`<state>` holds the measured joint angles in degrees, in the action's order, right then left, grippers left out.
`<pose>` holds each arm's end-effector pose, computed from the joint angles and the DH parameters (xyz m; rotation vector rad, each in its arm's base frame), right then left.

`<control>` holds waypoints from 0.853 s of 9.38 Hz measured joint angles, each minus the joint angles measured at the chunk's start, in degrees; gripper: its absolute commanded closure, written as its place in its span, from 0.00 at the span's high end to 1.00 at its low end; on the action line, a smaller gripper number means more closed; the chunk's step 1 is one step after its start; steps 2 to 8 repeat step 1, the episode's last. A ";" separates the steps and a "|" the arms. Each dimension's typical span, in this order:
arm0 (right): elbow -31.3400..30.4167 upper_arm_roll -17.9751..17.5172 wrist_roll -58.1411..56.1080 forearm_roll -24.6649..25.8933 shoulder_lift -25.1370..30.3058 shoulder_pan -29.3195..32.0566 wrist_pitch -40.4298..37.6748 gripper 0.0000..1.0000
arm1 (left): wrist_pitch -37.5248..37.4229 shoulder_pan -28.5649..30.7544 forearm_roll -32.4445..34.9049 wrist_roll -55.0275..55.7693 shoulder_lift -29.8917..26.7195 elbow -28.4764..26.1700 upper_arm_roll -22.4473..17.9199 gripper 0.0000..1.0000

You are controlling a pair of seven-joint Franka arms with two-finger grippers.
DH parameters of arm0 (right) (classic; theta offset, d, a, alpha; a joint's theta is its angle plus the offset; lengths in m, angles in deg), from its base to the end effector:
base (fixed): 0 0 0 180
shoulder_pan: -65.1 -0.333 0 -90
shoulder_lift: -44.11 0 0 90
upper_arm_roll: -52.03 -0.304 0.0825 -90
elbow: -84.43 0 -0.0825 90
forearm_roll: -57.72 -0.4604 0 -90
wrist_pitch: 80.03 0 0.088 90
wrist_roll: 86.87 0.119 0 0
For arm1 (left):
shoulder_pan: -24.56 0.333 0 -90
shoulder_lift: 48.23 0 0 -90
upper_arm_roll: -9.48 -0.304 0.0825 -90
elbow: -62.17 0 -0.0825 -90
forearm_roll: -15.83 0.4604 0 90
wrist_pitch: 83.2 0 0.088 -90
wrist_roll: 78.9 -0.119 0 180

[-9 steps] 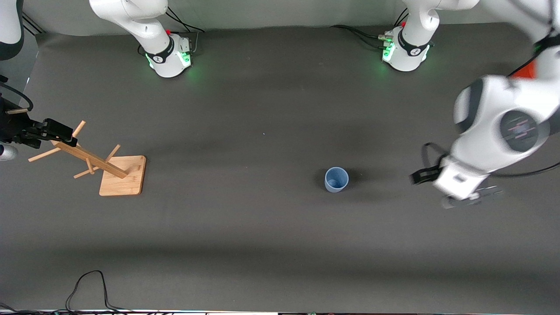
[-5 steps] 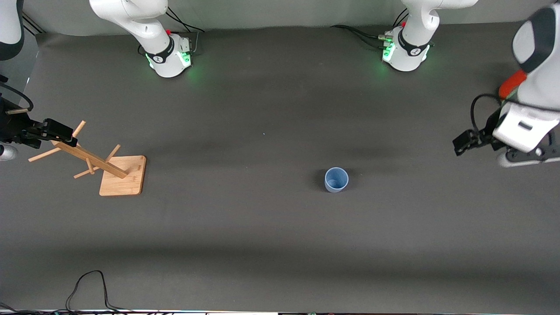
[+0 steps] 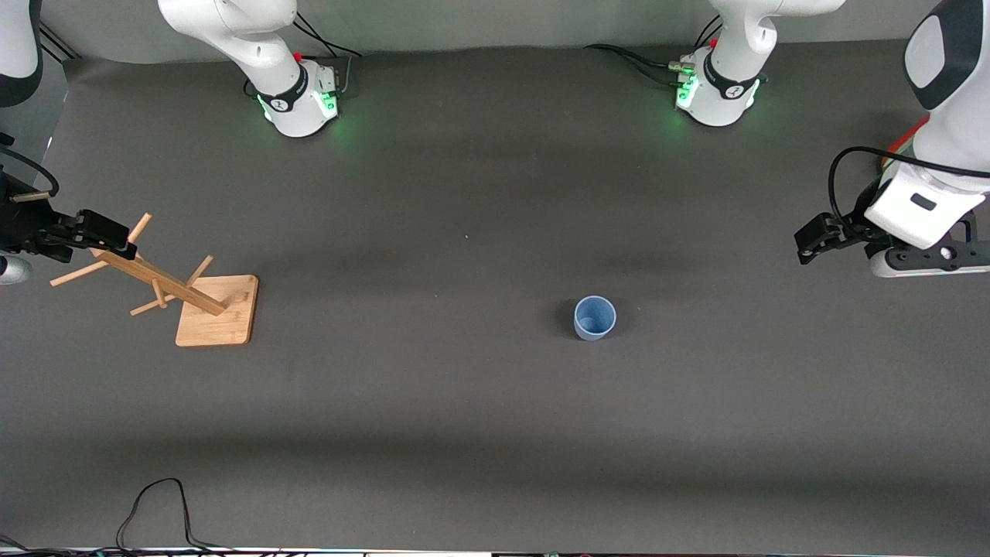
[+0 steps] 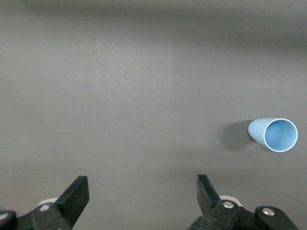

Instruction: Rotate and upright cup with both arms

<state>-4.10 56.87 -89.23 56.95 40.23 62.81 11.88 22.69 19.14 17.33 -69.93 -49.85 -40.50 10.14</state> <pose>0.6527 -0.0260 0.5742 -3.1335 0.0057 0.0128 0.6359 -0.0654 0.5208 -3.1234 -0.0692 -0.1362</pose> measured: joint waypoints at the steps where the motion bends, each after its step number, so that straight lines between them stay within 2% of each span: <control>1: 0.00 0.00 0.00 0.00 0.00 0.00 0.00 1.00 | -0.80 0.00 0.00 -0.16 -0.03 1.03 0.00 1.00; 8: 0.00 0.00 0.00 0.00 0.00 0.00 0.00 1.00 | -0.80 0.00 0.00 -0.16 -0.03 1.03 0.00 1.00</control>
